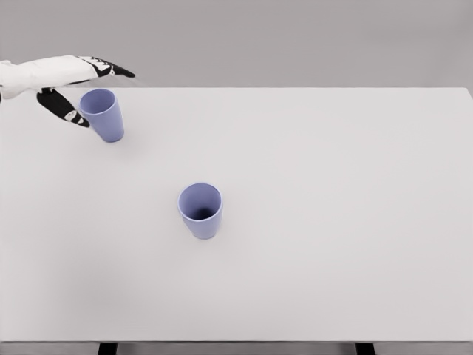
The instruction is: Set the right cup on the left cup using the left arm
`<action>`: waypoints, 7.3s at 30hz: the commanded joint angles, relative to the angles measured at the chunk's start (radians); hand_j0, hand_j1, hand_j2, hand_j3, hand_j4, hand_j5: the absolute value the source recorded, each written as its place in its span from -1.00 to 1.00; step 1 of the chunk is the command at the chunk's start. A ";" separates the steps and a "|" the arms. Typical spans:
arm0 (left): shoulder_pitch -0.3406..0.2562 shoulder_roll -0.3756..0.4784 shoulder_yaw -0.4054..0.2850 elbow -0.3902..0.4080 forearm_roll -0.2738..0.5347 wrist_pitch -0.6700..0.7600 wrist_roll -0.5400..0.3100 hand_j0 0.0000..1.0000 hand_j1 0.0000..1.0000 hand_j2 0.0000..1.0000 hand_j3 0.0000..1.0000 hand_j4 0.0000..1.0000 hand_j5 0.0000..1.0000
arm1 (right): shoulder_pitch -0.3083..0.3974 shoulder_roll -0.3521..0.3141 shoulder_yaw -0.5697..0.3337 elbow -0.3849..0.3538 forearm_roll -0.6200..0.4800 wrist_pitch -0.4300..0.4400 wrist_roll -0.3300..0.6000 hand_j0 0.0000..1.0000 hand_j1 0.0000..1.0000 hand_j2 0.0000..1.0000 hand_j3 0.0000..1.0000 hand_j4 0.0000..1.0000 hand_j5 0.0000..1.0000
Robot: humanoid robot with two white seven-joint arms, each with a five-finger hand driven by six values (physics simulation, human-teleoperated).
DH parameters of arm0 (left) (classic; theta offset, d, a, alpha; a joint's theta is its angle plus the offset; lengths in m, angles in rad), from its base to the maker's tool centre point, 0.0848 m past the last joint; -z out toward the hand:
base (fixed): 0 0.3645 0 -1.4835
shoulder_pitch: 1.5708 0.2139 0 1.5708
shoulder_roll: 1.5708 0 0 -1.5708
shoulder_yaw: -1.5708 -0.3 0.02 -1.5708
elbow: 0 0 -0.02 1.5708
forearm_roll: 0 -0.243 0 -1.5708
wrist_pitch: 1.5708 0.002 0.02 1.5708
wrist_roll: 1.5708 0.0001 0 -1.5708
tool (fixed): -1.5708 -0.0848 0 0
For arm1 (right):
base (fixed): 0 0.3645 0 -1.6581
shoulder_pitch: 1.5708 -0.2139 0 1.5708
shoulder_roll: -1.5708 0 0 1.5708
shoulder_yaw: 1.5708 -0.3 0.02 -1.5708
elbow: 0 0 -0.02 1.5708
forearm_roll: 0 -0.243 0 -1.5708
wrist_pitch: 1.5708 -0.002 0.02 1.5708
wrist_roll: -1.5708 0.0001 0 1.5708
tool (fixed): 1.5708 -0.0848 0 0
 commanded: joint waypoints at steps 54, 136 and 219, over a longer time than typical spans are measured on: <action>-0.075 -0.262 -0.063 0.546 -0.091 0.002 0.004 1.00 1.00 1.00 1.00 1.00 1.00 | 0.000 0.000 0.000 0.000 0.000 0.000 0.000 1.00 1.00 1.00 1.00 1.00 1.00; -0.006 0.178 -0.059 -0.712 0.269 0.002 -0.012 0.17 0.17 0.17 0.17 0.17 0.17 | 0.000 0.000 0.000 0.000 0.000 0.000 0.000 1.00 1.00 1.00 1.00 1.00 1.00; 0.044 0.129 -0.093 -0.658 0.191 0.002 -0.001 0.35 0.35 0.35 0.35 0.35 0.35 | 0.000 0.000 0.000 0.000 0.000 0.000 0.000 1.00 1.00 1.00 1.00 1.00 1.00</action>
